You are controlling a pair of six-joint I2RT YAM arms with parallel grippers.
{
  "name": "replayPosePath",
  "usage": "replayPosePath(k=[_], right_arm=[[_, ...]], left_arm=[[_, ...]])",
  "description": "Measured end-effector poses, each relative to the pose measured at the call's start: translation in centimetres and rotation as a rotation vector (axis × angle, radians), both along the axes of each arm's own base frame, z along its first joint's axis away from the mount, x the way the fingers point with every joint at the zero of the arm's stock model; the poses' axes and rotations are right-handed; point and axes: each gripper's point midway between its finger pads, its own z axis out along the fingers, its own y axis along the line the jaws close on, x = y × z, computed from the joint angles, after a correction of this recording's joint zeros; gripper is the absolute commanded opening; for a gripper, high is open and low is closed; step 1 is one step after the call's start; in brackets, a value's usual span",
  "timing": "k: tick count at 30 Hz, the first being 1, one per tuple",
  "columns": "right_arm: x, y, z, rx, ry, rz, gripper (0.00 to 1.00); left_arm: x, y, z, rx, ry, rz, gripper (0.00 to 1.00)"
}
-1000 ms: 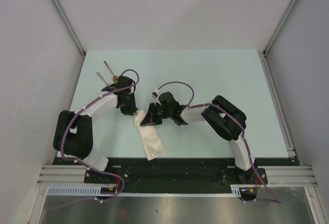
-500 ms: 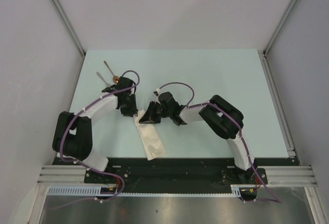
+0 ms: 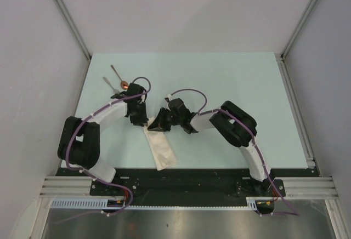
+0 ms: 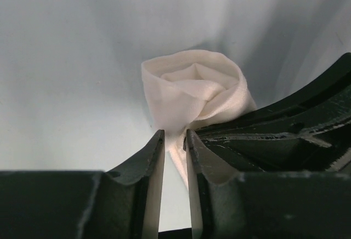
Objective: Fold the napkin into a case and place the utensils inside
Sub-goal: Smooth out the smaller rectangle-folded napkin at the center of the board.
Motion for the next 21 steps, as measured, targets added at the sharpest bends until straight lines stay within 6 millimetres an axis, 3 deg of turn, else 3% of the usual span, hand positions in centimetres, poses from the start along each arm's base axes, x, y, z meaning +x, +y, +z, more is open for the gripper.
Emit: replayPosePath(k=[3,7,15,21], right_arm=[[0.0,0.1,0.0,-0.001,0.004,-0.008,0.1],[0.1,0.1,0.0,-0.002,0.003,-0.012,0.1],[0.3,-0.2,0.1,-0.014,-0.004,-0.023,0.11],[1.3,-0.7,2.2,-0.032,-0.066,-0.045,0.11]], left_arm=[[-0.1,0.1,-0.6,0.013,0.02,-0.004,0.08],[-0.1,0.2,-0.8,0.019,0.023,-0.009,0.01],[0.0,0.2,-0.4,0.014,0.005,-0.011,0.0],[0.0,0.2,-0.4,0.013,0.002,-0.011,0.0]])
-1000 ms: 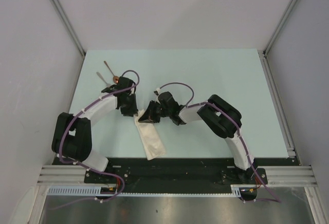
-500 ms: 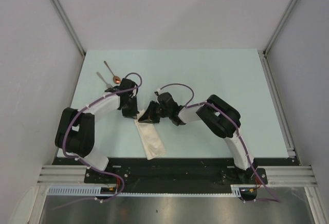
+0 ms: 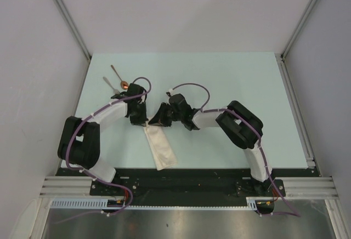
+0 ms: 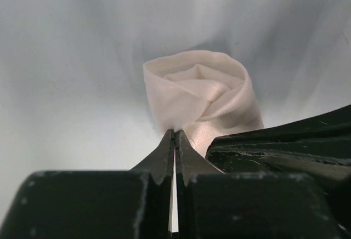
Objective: Fold the napkin into a case and place the utensils inside
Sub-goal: Smooth out the smaller rectangle-folded napkin at the center of the board.
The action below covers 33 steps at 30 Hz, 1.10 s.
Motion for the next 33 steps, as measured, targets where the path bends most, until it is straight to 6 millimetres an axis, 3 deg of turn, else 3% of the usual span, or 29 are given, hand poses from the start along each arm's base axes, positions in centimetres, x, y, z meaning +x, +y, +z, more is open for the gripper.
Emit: replayPosePath(k=[3,8,18,25,33], right_arm=[[0.4,0.3,0.8,0.007,-0.024,-0.002,0.1],[0.5,0.3,0.4,-0.001,-0.02,-0.003,0.1],[-0.2,1.2,-3.0,-0.024,0.047,-0.006,0.1],[0.1,2.6,-3.2,0.023,0.095,-0.039,0.11],[0.5,3.7,-2.9,0.032,0.062,-0.084,0.2]], left_arm=[[0.0,0.0,0.0,0.0,0.0,0.0,0.0],[0.1,0.0,0.3,-0.004,-0.013,0.0,0.0],[0.1,-0.4,0.7,-0.027,-0.027,-0.005,0.0],[-0.8,-0.3,-0.7,-0.032,-0.01,0.004,0.0],[-0.7,0.8,-0.7,0.008,-0.021,0.042,0.0]])
